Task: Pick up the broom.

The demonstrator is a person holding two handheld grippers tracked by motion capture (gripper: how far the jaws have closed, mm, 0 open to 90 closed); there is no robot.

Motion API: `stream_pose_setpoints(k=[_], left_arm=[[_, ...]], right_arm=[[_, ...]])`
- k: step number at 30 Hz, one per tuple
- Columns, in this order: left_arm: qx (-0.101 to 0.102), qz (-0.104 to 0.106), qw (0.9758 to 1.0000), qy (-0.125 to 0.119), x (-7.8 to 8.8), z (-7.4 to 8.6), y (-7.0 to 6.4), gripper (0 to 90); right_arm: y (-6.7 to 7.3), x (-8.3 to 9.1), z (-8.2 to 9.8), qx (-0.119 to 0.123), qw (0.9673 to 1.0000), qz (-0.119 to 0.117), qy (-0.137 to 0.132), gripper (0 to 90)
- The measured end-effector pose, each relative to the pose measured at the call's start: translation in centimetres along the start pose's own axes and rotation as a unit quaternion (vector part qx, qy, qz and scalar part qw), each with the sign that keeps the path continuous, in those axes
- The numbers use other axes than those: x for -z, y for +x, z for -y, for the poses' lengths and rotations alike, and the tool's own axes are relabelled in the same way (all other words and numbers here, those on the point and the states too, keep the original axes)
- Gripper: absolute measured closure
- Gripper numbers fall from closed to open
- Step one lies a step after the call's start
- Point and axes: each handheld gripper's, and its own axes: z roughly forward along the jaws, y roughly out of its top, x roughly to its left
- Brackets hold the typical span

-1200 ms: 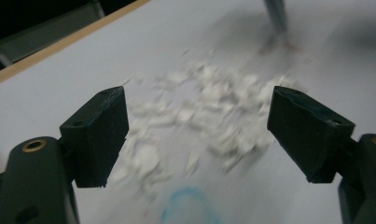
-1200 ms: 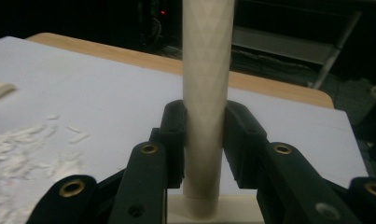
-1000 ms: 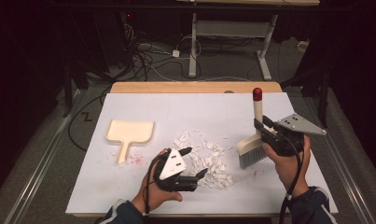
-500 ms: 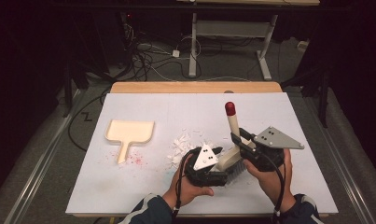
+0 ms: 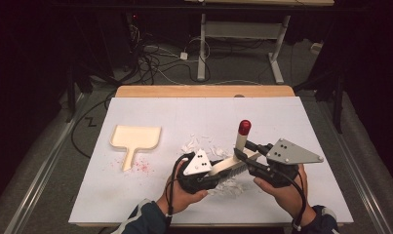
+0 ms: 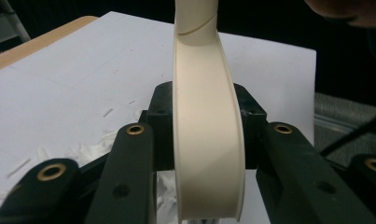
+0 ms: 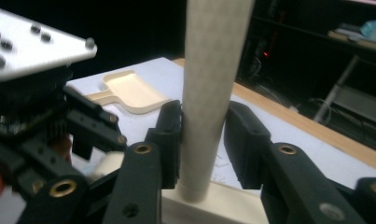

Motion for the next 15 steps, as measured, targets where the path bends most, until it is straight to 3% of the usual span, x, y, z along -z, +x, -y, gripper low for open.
stream_pose_setpoints(k=[2, 4, 7, 8, 11, 15], left_arm=[[-0.020, 0.015, 0.9997, 0.009, 1.2, 0.1, 0.0, 64.7], [-0.029, 0.023, 0.9992, 0.017, 2.0, 0.2, 0.1, 64.8], [-0.041, 0.035, 0.9982, 0.026, 2.7, 0.5, 0.1, 64.7], [-0.052, 0.048, 0.9969, 0.035, 3.2, 0.8, 0.1, 64.7], [-0.058, 0.050, 0.9962, 0.041, 3.7, 1.1, -0.1, 64.7], [-0.073, 0.071, 0.9936, 0.050, 4.5, 1.5, -0.5, 64.7]], right_arm=[[-0.1, 0.2, 0.1, 0.026, 0.9992, -0.024, 0.020, 53.6], [-0.5, 0.4, 0.3, 0.044, 0.9967, -0.062, 0.031, 49.1], [-0.7, 0.7, 0.7, 0.059, 0.9945, -0.078, 0.037, 46.4], [-1.0, 0.7, 1.2, 0.071, 0.9914, -0.099, 0.048, 43.4], [-1.1, 0.6, 1.6, 0.077, 0.9885, -0.117, 0.058, 42.6], [-0.4, -0.7, 2.7, 0.097, 0.9769, -0.164, 0.096, 39.2]])
